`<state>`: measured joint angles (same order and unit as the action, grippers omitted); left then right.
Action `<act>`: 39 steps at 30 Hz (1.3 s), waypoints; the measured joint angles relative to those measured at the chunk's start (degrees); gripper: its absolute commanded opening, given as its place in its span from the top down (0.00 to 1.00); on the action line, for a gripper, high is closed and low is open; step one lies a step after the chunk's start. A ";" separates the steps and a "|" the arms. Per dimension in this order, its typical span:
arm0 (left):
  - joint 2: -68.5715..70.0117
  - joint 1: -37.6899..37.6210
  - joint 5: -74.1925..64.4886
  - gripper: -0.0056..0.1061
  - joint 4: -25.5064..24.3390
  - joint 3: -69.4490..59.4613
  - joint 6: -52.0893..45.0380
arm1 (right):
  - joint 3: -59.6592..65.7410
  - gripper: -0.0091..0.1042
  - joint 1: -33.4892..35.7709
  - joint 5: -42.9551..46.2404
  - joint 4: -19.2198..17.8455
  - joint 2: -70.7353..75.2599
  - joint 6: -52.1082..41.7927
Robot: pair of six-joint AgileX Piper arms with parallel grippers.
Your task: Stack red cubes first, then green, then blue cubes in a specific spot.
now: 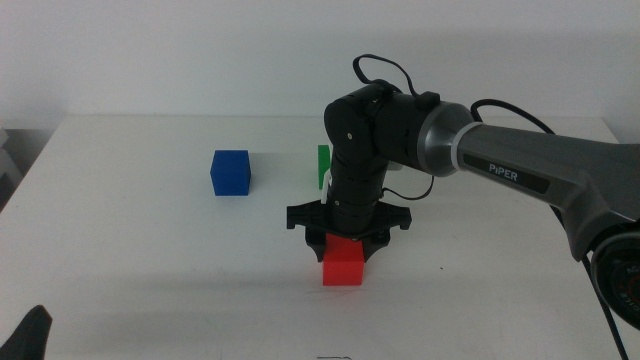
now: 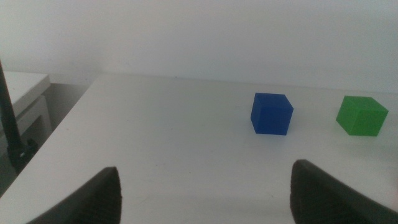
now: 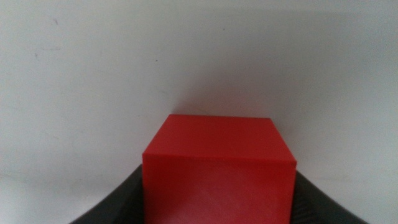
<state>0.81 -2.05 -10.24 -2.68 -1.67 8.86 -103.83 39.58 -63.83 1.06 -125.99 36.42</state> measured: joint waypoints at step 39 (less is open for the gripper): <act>0.00 0.00 0.00 0.12 0.00 0.00 0.00 | -8.85 0.09 0.04 -6.09 -0.69 -0.57 0.00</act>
<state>0.81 -2.05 -10.24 -2.68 -1.67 8.86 -112.68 39.62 -69.93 0.37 -126.55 36.42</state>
